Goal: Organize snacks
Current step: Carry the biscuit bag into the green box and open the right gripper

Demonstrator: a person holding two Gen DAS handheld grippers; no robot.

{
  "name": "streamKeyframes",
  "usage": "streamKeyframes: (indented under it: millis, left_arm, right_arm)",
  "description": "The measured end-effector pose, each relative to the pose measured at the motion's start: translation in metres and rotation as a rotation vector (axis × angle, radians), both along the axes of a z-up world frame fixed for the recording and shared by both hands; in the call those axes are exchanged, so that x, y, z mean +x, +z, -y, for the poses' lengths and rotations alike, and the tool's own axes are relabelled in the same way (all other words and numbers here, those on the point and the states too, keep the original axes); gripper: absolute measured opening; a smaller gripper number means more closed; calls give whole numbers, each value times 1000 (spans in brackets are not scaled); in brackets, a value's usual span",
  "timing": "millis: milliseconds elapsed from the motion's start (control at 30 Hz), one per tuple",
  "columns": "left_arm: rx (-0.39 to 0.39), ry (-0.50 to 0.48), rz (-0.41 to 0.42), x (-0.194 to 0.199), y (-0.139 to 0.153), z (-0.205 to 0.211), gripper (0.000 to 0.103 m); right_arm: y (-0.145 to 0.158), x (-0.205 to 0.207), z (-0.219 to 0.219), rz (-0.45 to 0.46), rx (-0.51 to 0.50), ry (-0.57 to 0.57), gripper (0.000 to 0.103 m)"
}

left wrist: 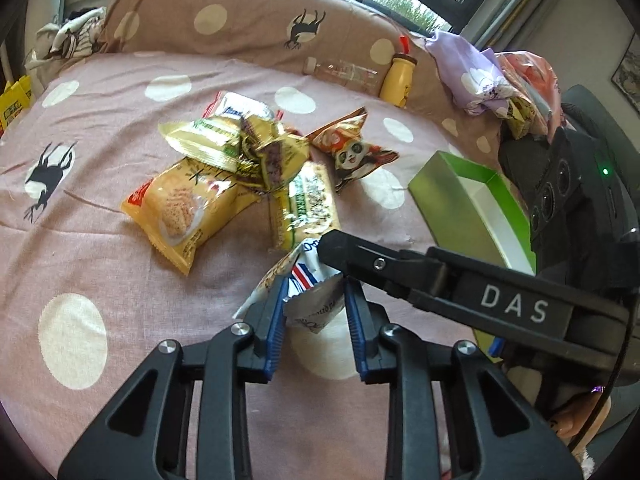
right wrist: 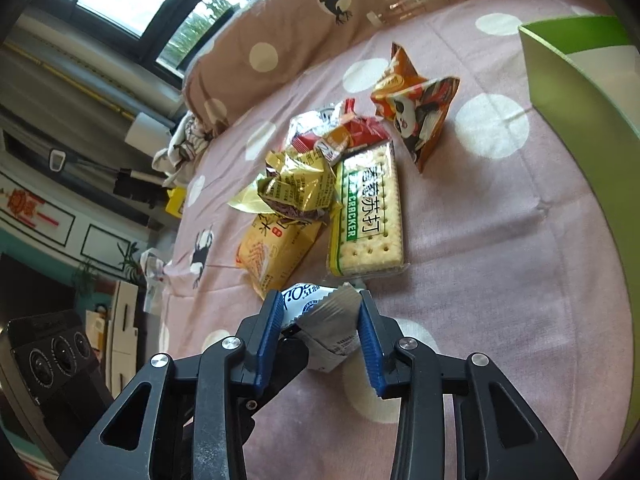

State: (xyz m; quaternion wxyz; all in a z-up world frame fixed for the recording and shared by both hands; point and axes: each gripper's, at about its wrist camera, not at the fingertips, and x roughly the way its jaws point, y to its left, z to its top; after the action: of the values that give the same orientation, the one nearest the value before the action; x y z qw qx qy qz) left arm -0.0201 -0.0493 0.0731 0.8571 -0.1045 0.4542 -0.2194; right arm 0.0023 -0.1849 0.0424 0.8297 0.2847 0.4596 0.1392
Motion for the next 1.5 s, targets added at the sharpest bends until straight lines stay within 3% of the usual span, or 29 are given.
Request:
streamKeyframes:
  millis: [267, 500, 633, 867, 1067, 1367, 1400, 1467, 1500]
  left_arm:
    - [50, -99, 193, -27, 48, 51, 27]
    - [77, -238, 298, -43, 74, 109, 28]
    - [78, -331, 311, -42, 75, 147, 29]
    - [83, -454, 286, -42, 59, 201, 30]
    - [97, -504, 238, -40, 42, 232, 31]
    - [112, -508, 180, -36, 24, 246, 30]
    - [112, -503, 179, -35, 25, 245, 32]
    - [114, -480, 179, -34, 28, 240, 46]
    - [108, -469, 182, -34, 30, 236, 60]
  right_arm:
    - [53, -36, 33, 172, -50, -122, 40]
    - [80, -72, 78, 281, -74, -276, 40]
    - [85, -90, 108, 314, -107, -402, 40]
    - [70, -100, 156, 261, -88, -542, 40]
    - [47, -105, 186, 189, -64, -624, 40]
    - [35, -106, 195, 111, -87, -669, 40]
    - [36, -107, 195, 113, -88, -671, 41]
    - [40, -109, 193, 121, -96, -674, 41]
    - [42, -109, 192, 123, -105, -678, 43]
